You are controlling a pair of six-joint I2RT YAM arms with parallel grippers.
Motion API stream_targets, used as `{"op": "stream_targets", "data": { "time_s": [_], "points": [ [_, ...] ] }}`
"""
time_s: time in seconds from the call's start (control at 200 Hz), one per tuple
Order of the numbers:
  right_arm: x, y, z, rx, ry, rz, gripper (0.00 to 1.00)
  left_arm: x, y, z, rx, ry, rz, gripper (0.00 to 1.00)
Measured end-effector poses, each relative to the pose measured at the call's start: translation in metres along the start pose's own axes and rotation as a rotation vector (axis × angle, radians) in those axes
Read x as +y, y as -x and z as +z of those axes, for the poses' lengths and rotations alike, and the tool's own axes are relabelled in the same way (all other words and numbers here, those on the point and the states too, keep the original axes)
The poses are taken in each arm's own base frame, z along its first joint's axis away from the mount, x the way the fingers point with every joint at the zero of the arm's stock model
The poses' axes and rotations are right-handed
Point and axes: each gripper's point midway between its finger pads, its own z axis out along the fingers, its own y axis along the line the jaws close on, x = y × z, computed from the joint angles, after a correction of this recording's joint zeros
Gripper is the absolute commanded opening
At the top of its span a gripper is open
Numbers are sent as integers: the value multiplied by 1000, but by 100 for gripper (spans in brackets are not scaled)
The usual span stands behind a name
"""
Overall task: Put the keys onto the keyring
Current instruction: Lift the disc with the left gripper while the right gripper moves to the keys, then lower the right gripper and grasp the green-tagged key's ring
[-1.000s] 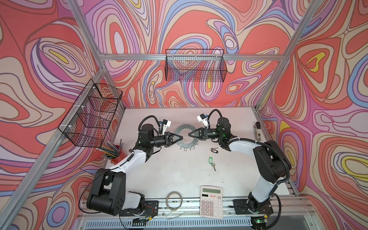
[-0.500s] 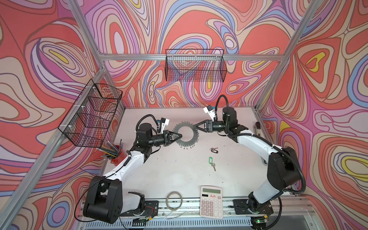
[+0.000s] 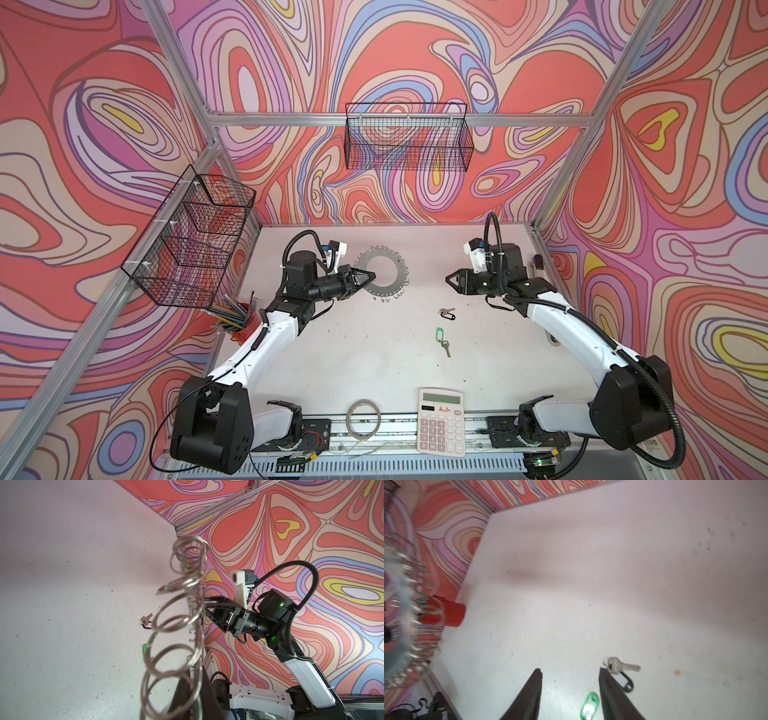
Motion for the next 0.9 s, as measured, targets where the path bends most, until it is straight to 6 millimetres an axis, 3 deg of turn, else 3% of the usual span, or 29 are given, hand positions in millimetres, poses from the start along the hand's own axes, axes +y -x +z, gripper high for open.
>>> {"op": "stream_targets", "data": {
  "time_s": [0.14, 0.295, 0.536, 0.666, 0.901],
  "points": [
    [-17, -48, 15, 100, -115, -12, 41, 2, 0, 0, -1, 9, -10, 0],
    [-17, -89, 32, 200, -152, -40, 36, 2, -1, 0, 0, 9, -14, 0],
    [-10, -137, 38, 291, -182, -54, 32, 2, -1, 0, 0, 9, -18, 0],
    [-15, -155, 37, 320, -211, -46, 30, 2, -1, 0, 0, 9, -18, 0],
    [-7, -165, 38, 334, -222, -65, 26, 5, -1, 1, 5, 13, -28, 0]
  ]
}}
